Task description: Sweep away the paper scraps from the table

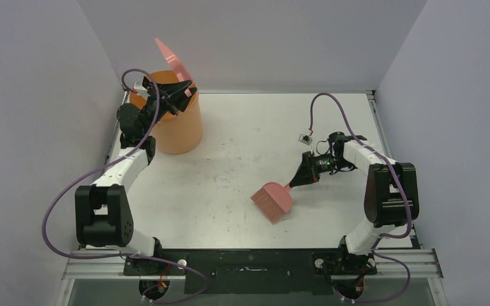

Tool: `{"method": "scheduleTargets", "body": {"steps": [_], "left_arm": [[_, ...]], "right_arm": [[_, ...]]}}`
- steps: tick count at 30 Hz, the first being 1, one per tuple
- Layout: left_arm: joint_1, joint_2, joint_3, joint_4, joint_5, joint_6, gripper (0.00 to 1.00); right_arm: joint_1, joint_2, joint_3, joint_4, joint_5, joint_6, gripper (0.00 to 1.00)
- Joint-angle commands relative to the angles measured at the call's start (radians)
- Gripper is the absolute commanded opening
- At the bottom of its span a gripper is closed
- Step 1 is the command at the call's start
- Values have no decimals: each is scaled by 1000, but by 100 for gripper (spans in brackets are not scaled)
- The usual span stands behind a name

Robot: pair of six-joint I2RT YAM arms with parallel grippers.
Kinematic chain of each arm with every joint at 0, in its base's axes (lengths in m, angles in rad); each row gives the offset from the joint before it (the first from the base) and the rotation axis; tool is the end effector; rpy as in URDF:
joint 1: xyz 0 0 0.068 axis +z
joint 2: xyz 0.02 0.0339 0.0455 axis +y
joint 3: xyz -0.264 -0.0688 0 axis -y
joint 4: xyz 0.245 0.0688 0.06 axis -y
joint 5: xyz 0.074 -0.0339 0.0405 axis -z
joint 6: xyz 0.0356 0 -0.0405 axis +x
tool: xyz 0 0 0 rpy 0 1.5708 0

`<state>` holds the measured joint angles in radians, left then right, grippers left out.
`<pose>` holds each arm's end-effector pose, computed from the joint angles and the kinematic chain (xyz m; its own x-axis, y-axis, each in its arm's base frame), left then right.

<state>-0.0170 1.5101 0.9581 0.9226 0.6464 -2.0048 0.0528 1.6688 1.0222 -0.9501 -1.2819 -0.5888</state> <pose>0.3391 -0.0272 0.3367 -0.6739 -0.7129 0.1940 0.0868 -0.3372 -0.9374 0.2732 0.0486 0.1924 -0.8356 -0.2026 -0.5106 -0.5463 0.2084 0.8113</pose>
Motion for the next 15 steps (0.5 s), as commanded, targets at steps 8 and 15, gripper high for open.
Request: {"method": "scheduleTargets", "body": {"steps": [8,15], "left_arm": [[-71,-174,253,-705,147,612,0],[-208,-192,328,-1236,74,1065,0]], "right_arm": [[-5,-39,1,17,-31,-8,5],[-7,-41,4,16,-31,-9,5]]}}
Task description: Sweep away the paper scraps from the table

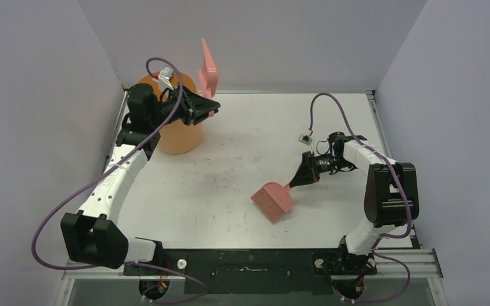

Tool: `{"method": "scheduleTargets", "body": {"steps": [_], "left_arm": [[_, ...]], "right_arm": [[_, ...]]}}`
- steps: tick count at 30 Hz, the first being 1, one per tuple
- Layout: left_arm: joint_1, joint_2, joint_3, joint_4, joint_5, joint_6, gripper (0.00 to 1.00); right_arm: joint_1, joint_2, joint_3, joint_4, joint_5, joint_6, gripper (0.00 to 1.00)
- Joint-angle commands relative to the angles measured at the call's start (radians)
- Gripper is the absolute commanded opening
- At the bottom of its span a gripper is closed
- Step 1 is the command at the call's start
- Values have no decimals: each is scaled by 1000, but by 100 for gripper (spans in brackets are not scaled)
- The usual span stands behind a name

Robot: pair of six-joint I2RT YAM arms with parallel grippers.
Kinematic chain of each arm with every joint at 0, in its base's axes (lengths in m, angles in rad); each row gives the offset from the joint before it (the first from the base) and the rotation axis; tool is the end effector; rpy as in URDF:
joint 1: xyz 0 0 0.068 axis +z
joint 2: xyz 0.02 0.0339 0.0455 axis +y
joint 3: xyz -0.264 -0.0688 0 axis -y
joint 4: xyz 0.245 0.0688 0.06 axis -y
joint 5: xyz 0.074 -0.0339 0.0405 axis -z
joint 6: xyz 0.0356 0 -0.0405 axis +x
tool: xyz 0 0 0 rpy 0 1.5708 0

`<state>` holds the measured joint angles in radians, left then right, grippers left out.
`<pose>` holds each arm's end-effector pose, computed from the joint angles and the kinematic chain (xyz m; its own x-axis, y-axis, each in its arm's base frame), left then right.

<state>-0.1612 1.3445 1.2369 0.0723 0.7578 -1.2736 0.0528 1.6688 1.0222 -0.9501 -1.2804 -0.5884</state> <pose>0.3026 -0.0740 0.4006 -0.7699 -0.5784 -0.2695 0.1994 0.1831 -0.9627 0.2732 0.0486 0.1923 -0.8358 -0.2033 -0.5101 -0.5460 0.2097 0.8111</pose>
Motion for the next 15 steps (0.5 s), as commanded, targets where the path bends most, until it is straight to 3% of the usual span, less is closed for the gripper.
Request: {"method": "scheduleTargets", "body": {"steps": [1,8,15], "left_arm": [[-87,-31,50,-447,-66,387,0],[-274,-86,26,-841,-345,719,0],[-444,-131,-92,-1026,-585,793,0]], "right_arm": [[-8,-41,4,15,-33,-10,5],[-17,-54,4,9,-40,-14,5],[-21,-58,8,6,-39,-16,5]]}}
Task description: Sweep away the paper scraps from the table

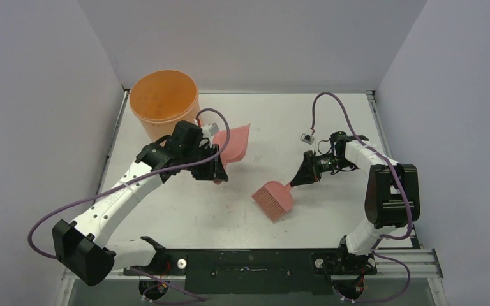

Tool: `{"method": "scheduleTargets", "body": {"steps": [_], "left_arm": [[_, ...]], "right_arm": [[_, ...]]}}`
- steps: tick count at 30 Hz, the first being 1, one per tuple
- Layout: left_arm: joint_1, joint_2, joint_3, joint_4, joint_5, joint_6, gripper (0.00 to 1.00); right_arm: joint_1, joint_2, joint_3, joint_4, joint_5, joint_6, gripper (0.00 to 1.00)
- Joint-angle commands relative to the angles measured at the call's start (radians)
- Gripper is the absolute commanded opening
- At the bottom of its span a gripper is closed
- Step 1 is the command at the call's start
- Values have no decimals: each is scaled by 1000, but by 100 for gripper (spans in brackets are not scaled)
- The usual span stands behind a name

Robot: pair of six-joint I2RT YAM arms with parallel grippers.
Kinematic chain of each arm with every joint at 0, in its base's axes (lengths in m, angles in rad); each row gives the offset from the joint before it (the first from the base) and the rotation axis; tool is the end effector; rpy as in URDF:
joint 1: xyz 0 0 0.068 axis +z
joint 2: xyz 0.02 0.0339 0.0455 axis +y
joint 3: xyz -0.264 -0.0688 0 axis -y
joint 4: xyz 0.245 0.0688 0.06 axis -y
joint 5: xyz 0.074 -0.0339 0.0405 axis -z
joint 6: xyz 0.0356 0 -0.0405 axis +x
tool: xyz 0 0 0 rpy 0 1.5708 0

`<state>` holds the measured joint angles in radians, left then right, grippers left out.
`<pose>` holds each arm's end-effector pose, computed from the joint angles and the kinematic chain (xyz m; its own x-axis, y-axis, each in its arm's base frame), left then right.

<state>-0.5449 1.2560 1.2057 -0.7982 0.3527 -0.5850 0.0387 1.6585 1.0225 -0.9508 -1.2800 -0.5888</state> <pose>0.2134 -0.1437 0.3315 -0.9114 -0.0536 -0.4081 0.2141 0.7851 -0.5811 0.2730 0.0447 0.1950 -0.8332 -0.1916 -0.5187 -0.5514 0.2173 0.8055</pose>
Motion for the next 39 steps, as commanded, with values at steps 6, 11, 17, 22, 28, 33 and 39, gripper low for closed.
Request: {"method": "scheduleTargets", "body": {"steps": [6,11,17,22,28,33,39], "left_arm": [[-163,-29,-192,-201,-326,77,0],[-223,22,-223,-193,-418,56,0],[-262,102,-234,-140,-438,48,0],[-282,173,-235,-118,-449,45,0],[-309,189,-233,-124,-462,38,0],[-315,106,-227,-170,-572,-16,0],[-254,-149,-268,-188,-726,-108,0]], "right_arm": [[-21,-61,1,15,-40,-7,5],[-29,-61,-1,20,-39,-2,5],[-36,-67,-8,27,-41,7,5],[-72,-78,-14,35,-45,16,5],[-99,-116,-24,56,-46,37,5],[-115,-173,-57,140,-22,131,5],[-51,-197,-58,260,124,273,5]]}}
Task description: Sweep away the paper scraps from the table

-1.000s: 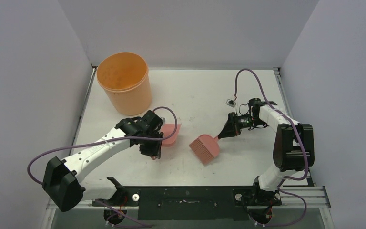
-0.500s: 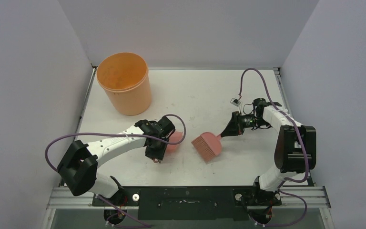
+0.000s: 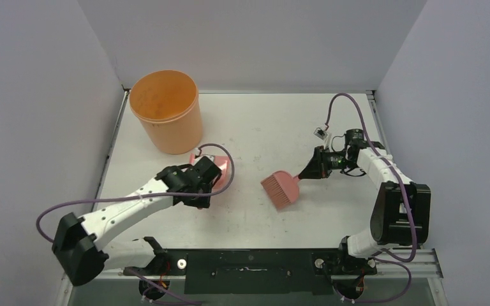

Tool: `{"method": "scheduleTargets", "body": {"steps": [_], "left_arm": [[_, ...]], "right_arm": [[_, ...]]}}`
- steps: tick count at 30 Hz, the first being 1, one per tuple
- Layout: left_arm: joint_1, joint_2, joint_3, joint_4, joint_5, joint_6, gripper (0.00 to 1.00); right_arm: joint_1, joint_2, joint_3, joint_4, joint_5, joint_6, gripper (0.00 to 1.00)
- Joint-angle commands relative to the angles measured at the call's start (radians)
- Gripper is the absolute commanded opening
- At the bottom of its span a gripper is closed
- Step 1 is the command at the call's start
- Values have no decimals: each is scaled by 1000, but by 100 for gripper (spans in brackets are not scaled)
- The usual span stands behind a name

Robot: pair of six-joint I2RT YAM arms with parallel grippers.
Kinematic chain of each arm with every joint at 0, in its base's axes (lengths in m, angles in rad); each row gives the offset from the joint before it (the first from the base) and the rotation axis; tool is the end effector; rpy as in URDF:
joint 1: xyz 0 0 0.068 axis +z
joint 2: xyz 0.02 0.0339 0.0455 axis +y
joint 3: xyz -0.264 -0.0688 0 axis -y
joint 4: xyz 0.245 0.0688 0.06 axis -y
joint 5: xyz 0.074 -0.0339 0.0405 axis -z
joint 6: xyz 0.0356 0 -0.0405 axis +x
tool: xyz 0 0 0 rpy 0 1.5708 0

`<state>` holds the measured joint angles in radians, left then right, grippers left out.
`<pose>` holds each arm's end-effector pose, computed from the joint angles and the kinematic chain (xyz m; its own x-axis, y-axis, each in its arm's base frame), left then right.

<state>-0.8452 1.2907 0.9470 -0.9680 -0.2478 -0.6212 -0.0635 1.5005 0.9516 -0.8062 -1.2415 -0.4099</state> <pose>0.1563 -0.1631 0.2363 -0.9194 0.1863 -0.3463 0.1825 0.9822 0.0437 0.2617 0.0171 0.2167 -0.8217 -0.0769 -0.5647 -0.5551 0.3325 0.7625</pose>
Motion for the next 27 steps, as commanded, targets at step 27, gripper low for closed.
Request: {"method": "scheduleTargets", "body": {"steps": [27], "left_arm": [[225,-325,-31,259,62,207,0]], "right_arm": [[-167,79,249,-117,410,8,5]]}}
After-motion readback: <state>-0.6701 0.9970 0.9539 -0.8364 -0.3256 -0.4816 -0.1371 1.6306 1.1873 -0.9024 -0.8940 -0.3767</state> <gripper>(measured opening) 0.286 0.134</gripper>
